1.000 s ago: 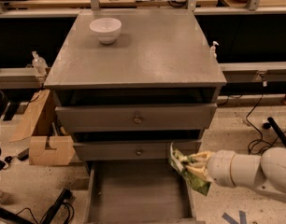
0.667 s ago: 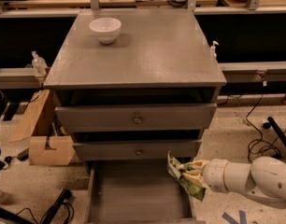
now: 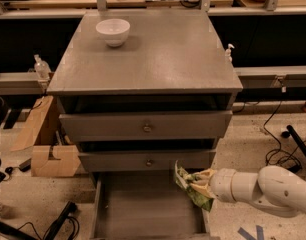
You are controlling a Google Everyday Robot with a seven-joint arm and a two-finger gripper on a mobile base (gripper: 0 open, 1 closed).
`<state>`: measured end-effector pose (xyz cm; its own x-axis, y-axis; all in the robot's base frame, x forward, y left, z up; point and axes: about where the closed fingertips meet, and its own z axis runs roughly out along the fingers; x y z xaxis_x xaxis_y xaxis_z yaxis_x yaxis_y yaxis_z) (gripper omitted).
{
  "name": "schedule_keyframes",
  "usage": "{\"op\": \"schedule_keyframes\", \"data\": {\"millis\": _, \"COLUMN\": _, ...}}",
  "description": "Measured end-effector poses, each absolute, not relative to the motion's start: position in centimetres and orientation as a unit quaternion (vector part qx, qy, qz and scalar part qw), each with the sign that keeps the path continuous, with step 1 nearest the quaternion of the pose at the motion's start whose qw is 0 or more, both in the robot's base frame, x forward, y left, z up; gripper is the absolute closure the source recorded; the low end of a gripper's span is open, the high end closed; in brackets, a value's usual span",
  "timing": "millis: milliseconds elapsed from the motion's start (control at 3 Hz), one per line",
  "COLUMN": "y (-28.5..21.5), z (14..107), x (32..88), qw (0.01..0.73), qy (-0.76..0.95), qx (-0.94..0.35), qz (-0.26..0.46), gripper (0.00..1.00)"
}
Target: Place green jalapeno chip bag into bottom drawer
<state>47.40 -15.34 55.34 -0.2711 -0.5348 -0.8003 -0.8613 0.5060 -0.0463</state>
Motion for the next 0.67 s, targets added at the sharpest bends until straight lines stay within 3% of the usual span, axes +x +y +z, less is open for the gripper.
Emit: {"op": "schedule_keyframes", "data": {"millis": 667, "y": -9.6, "z": 41.8, "x": 52.8, "qw": 0.375, "qy": 0.770, "qx": -0.440, "qz": 0.269, "gripper": 1.00}}
